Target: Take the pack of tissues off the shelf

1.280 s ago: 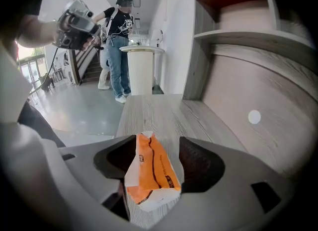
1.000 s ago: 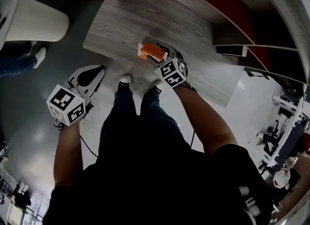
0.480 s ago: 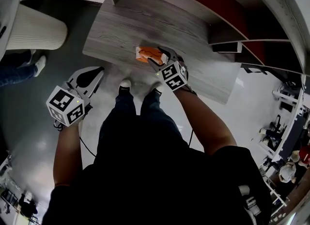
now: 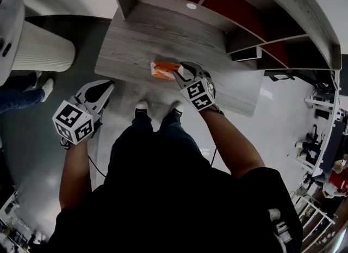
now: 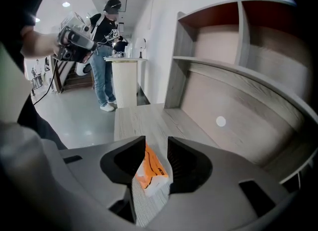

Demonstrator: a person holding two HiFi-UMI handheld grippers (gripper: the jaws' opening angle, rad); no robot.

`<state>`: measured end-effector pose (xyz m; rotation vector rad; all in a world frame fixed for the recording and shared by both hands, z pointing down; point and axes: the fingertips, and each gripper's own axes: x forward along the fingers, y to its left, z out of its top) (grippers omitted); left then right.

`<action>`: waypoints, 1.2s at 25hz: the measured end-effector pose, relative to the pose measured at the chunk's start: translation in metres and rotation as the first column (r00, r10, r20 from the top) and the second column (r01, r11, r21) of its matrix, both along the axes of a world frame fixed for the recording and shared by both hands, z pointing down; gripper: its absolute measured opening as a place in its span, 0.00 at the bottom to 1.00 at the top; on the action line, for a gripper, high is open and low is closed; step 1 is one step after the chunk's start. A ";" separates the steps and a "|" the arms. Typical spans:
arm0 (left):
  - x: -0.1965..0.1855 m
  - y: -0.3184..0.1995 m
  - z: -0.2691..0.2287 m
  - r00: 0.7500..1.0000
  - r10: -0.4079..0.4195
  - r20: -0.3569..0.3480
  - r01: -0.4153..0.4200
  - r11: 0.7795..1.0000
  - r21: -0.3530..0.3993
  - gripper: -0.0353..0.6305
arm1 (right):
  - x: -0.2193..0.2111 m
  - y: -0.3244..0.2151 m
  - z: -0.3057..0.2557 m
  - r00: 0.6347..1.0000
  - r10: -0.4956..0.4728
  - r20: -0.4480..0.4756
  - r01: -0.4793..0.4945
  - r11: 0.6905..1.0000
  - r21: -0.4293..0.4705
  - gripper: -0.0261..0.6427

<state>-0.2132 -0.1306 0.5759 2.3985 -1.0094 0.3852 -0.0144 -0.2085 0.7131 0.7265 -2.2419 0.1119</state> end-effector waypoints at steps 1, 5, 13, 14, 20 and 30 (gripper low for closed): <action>-0.002 0.001 -0.001 1.000 0.003 0.002 -0.003 1.000 -0.001 0.08 | 0.002 0.000 -0.006 1.000 0.010 0.004 -0.010 1.000 0.008 0.25; -0.004 0.001 -0.007 1.000 0.027 0.011 -0.027 1.000 0.010 0.08 | 0.015 0.001 -0.029 0.998 0.062 0.018 -0.062 0.997 0.037 0.24; 0.013 -0.013 -0.035 0.995 0.102 0.018 -0.103 0.992 0.069 0.08 | 0.050 0.002 -0.087 0.976 0.202 0.086 -0.209 0.973 0.093 0.19; 0.016 -0.015 -0.038 0.994 0.112 0.017 -0.113 0.991 0.076 0.08 | 0.055 0.002 -0.094 0.973 0.212 0.092 -0.221 0.970 0.104 0.18; 0.033 -0.028 -0.047 0.984 0.177 0.014 -0.177 0.979 0.098 0.08 | 0.091 0.013 -0.130 0.946 0.305 0.109 -0.318 0.938 0.135 0.11; 0.070 -0.048 -0.055 0.950 0.313 0.023 -0.313 0.943 0.116 0.08 | 0.129 0.037 -0.188 0.875 0.439 0.203 -0.473 0.864 0.170 0.11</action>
